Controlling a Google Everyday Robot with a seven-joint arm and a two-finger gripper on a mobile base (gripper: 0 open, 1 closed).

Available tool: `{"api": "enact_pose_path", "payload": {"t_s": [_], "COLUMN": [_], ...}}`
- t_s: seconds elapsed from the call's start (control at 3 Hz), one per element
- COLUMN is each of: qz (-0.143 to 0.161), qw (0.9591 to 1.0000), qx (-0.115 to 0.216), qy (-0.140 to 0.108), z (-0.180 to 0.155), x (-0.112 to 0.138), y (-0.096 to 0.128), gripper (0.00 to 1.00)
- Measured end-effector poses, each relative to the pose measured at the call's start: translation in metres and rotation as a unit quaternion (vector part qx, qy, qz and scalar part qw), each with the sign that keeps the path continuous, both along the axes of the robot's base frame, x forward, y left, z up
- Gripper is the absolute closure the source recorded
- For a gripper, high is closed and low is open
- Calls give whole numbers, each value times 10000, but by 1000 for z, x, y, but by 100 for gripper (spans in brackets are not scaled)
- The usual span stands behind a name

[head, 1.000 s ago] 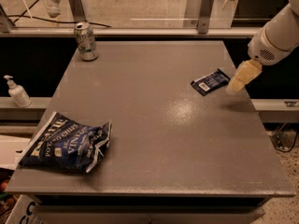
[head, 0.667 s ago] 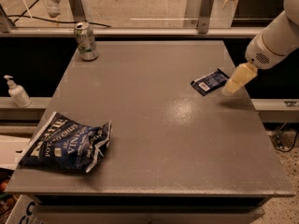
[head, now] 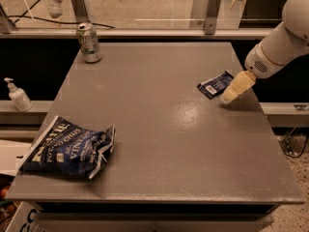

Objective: Move rxbar blueberry near blue chip bag

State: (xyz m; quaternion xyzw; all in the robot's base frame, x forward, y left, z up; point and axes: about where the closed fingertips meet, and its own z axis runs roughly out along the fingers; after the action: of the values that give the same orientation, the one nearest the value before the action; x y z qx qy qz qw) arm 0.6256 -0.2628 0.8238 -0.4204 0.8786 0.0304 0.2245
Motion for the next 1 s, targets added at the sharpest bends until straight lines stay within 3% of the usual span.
{"api": "enact_pose_path", "payload": {"t_s": [0.33,0.67,1.0], "qz": [-7,16,-21], "qw": [9998,9995,9991], "qx": [189,282,375], "qy": [101,147,218], "z": [-8,-10,-9], "x": [7,13,17], "y": [14,27,35], "gripper": [0,17,42]}}
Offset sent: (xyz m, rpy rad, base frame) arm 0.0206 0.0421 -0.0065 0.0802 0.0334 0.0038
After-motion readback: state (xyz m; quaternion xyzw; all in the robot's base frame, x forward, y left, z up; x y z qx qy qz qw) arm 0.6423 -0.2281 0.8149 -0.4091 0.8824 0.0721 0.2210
